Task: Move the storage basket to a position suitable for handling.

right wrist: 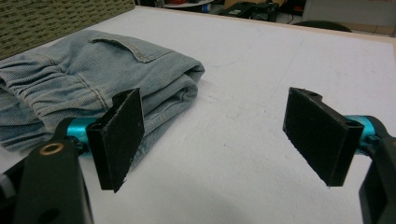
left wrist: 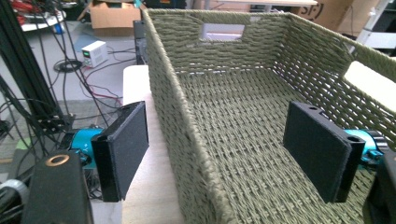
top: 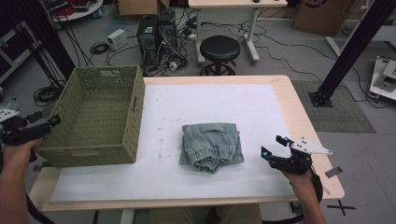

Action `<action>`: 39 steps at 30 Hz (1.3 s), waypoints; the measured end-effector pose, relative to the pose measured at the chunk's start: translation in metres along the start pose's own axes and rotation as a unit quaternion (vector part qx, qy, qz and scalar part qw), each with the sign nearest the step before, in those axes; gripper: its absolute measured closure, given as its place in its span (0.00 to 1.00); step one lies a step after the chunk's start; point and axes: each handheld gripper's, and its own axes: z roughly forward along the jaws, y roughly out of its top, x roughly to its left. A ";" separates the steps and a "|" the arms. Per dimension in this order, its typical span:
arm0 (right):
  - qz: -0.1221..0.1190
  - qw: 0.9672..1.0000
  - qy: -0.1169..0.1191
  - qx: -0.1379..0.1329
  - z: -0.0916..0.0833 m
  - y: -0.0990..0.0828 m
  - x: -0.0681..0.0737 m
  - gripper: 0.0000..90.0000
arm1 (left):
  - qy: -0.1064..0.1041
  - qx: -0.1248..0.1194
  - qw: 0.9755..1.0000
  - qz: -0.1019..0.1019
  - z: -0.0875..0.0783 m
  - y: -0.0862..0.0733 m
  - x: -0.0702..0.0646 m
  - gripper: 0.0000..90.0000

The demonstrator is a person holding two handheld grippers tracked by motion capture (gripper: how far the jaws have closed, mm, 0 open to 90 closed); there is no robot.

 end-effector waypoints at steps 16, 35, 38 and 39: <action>-0.002 1.000 -0.002 0.006 0.001 -0.002 -0.001 0.24 | -0.037 0.032 0.999 0.018 0.011 -0.003 -0.003 0.31; -0.003 1.000 0.002 0.011 0.005 -0.002 0.000 0.24 | -0.033 0.030 0.998 0.033 0.019 -0.002 -0.006 0.31; -0.004 1.000 0.001 0.013 0.006 -0.002 0.000 0.23 | -0.033 0.030 0.998 0.034 0.020 -0.002 -0.006 0.31; -0.003 1.000 0.001 0.013 0.006 -0.003 0.000 0.23 | -0.033 0.030 0.998 0.034 0.020 -0.002 -0.006 0.31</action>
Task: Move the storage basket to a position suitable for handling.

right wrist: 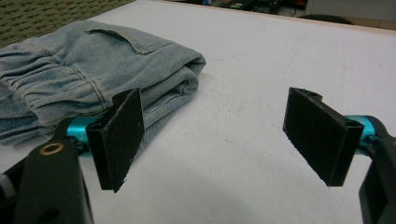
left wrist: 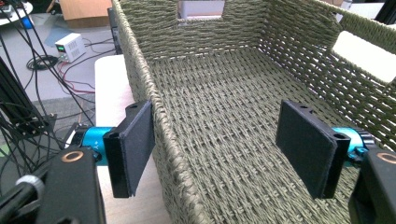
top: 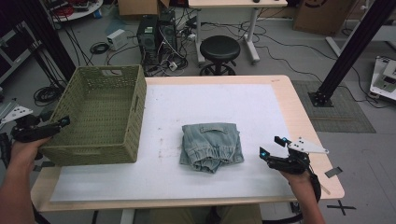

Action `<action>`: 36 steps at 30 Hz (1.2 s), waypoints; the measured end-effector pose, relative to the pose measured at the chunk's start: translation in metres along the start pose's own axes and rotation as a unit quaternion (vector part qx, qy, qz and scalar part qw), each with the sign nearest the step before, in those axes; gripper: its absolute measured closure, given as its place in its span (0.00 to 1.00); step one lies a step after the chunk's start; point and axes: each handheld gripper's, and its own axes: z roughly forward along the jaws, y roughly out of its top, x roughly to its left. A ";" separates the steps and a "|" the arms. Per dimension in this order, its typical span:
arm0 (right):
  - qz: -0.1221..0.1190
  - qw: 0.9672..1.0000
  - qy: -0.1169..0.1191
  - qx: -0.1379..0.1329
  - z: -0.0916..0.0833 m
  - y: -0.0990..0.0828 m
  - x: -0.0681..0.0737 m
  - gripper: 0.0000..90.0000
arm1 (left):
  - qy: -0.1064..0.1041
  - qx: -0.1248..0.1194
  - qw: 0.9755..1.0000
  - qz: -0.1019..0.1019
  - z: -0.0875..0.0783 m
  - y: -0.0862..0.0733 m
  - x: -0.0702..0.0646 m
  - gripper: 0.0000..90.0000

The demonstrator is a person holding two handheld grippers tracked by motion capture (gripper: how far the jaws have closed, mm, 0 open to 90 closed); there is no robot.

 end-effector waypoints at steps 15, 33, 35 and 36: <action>0.000 1.000 0.002 0.001 0.000 0.000 0.000 0.24 | -0.003 0.005 1.000 0.002 0.012 0.006 -0.009 0.31; 0.001 1.000 0.001 0.001 -0.002 -0.001 0.000 0.24 | 0.025 -0.006 1.000 -0.005 0.010 0.008 -0.013 0.32; -0.002 1.000 0.001 0.000 -0.002 -0.001 -0.001 0.24 | 0.037 -0.015 0.999 -0.009 0.007 0.008 -0.012 0.32; -0.002 1.000 0.001 -0.001 -0.002 -0.001 -0.001 0.24 | 0.037 -0.015 0.999 -0.009 0.007 0.008 -0.012 0.32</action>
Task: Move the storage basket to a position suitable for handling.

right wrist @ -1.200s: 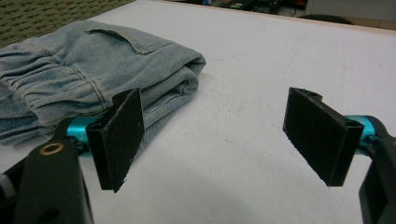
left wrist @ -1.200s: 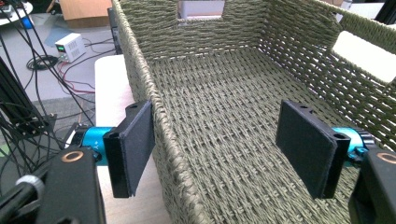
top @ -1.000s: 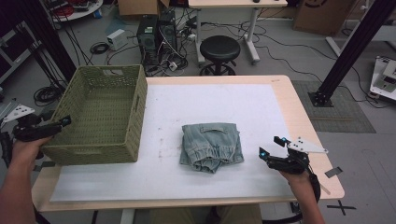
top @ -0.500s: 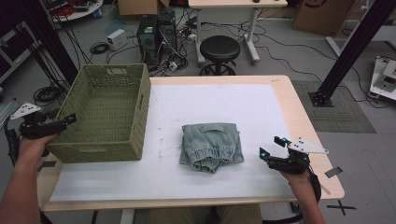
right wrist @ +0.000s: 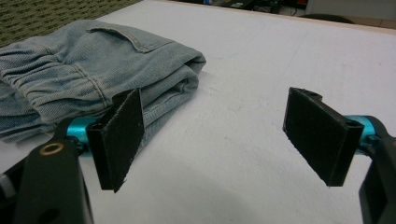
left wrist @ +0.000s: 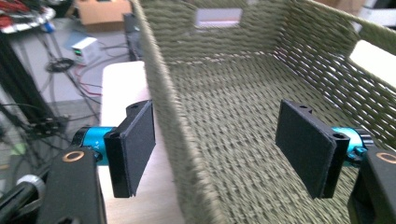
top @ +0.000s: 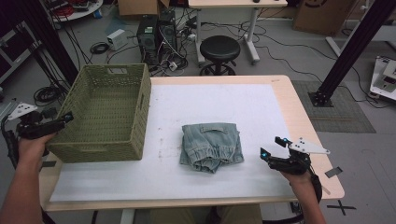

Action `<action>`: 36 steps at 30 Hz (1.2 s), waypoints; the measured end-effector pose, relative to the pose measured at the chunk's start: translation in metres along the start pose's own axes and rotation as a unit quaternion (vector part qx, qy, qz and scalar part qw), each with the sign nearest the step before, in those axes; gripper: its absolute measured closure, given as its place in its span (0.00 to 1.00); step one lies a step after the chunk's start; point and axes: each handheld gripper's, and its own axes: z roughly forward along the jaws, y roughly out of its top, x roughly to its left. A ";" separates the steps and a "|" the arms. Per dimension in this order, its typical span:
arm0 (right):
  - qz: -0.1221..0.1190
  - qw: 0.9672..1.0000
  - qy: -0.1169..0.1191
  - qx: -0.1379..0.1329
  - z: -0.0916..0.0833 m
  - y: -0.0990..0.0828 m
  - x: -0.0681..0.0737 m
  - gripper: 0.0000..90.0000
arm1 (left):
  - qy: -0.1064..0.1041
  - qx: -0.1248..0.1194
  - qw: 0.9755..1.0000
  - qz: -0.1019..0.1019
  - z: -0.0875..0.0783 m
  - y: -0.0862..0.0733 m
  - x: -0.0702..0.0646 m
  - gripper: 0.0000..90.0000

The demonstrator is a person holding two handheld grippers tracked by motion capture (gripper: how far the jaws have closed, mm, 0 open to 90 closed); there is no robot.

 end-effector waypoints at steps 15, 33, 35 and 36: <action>0.001 1.000 0.009 -0.003 0.001 0.001 0.000 0.23 | 0.009 -0.043 0.999 -0.031 -0.030 0.015 -0.004 0.30; -0.003 1.000 0.019 -0.005 0.000 0.003 -0.002 0.24 | -0.053 -0.084 0.995 -0.018 -0.051 0.044 -0.058 0.25; -0.002 1.000 0.020 -0.005 0.000 0.003 -0.002 0.23 | -0.066 -0.085 0.994 -0.019 -0.049 0.046 -0.066 0.25; -0.002 1.000 0.021 -0.004 -0.001 0.003 -0.002 0.24 | -0.073 -0.082 0.994 -0.020 -0.048 0.047 -0.071 0.25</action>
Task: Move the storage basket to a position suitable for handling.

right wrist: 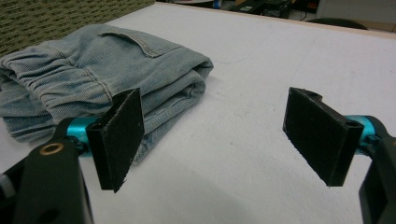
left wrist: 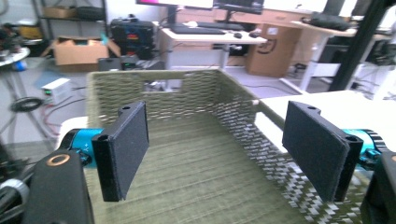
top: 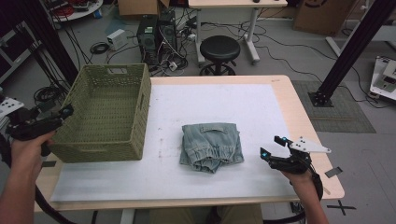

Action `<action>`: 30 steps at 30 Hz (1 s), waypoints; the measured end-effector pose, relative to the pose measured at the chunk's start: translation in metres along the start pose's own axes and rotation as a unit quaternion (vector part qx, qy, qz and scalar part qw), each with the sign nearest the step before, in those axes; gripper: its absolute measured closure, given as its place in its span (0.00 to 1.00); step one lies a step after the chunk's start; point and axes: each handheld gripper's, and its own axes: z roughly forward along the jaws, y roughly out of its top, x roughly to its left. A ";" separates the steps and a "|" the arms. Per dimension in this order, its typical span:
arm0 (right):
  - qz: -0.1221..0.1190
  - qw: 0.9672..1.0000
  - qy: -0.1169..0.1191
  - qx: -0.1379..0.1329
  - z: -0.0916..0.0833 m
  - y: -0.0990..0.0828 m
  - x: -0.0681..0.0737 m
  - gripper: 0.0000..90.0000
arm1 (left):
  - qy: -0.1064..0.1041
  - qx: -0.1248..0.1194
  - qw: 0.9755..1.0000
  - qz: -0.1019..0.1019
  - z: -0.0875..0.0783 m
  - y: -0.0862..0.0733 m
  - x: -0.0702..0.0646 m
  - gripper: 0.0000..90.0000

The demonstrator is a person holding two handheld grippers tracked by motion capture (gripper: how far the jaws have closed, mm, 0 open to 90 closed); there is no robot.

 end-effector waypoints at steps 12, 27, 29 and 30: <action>-0.004 1.000 0.004 0.007 0.002 -0.001 -0.002 0.24 | -0.043 0.007 0.999 0.016 0.027 -0.002 -0.055 0.25; -0.013 1.000 0.025 0.014 0.011 0.002 0.002 0.23 | -0.087 -0.009 0.996 0.012 0.045 -0.014 -0.115 0.25; -0.012 0.999 0.028 0.014 0.014 0.004 0.002 0.24 | -0.098 -0.021 0.995 0.012 0.046 -0.016 -0.128 0.25; -0.014 0.999 0.030 0.014 0.015 0.004 0.002 0.24 | -0.099 -0.023 0.995 0.012 0.046 -0.017 -0.131 0.25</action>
